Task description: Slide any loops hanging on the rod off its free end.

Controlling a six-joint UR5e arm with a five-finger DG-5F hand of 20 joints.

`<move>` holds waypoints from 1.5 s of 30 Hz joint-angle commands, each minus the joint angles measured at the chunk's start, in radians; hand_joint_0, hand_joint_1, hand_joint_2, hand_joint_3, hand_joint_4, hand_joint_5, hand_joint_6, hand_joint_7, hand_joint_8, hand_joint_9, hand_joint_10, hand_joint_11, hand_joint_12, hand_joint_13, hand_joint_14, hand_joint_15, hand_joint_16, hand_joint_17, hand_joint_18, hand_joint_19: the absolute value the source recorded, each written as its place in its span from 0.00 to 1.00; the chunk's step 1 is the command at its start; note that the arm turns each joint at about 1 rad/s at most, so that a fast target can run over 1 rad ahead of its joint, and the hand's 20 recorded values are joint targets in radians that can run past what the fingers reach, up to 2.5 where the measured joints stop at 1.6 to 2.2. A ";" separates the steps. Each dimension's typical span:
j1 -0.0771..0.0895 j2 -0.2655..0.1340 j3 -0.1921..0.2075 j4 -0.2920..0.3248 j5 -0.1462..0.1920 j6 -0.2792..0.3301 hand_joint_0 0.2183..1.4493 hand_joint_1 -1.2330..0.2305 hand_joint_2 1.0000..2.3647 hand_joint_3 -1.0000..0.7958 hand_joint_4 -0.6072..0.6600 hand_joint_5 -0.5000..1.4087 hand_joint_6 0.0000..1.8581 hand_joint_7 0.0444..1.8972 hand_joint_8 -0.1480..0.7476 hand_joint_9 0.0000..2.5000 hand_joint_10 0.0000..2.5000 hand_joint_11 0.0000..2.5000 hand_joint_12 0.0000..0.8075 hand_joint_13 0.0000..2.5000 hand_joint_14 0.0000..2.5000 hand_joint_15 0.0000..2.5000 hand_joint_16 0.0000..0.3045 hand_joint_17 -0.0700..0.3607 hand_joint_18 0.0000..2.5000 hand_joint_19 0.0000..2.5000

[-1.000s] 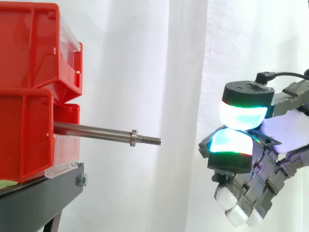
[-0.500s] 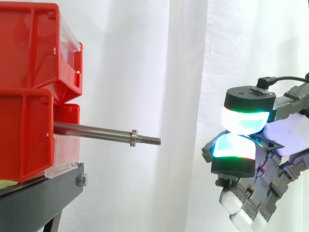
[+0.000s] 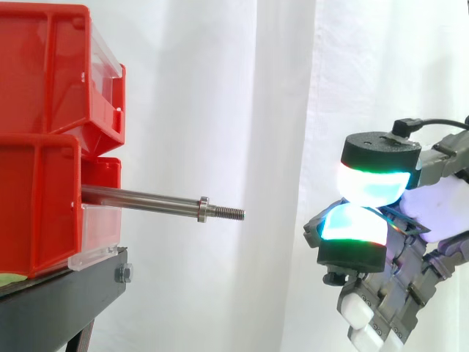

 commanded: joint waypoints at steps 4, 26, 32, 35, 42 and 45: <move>0.000 0.000 -0.064 0.080 -0.002 -0.001 0.32 0.35 0.02 0.46 0.50 0.15 0.47 0.69 0.54 0.39 0.00 0.06 0.31 0.28 0.00 0.02 0.14 0.39 0.24 0.06; 0.005 0.000 -0.075 0.159 0.000 -0.001 0.31 0.36 0.02 0.46 0.53 0.15 0.47 0.69 0.57 0.35 0.00 0.00 0.34 0.23 0.00 0.00 0.15 0.40 0.21 0.04; 0.005 0.000 -0.075 0.159 0.000 -0.001 0.31 0.36 0.02 0.46 0.53 0.16 0.46 0.69 0.52 0.36 0.00 0.00 0.35 0.23 0.00 0.00 0.15 0.40 0.20 0.04; 0.003 0.000 -0.075 0.162 0.000 -0.001 0.31 0.36 0.02 0.47 0.53 0.16 0.46 0.69 0.49 0.36 0.00 0.00 0.35 0.23 0.00 0.00 0.15 0.40 0.20 0.04; 0.003 0.000 -0.075 0.162 0.000 -0.001 0.30 0.37 0.02 0.47 0.54 0.16 0.46 0.71 0.50 0.34 0.00 0.03 0.35 0.20 0.00 0.00 0.15 0.40 0.19 0.03; 0.005 0.000 -0.075 0.162 0.000 -0.001 0.30 0.37 0.02 0.47 0.53 0.15 0.46 0.71 0.48 0.35 0.00 0.02 0.36 0.20 0.00 0.00 0.15 0.40 0.18 0.02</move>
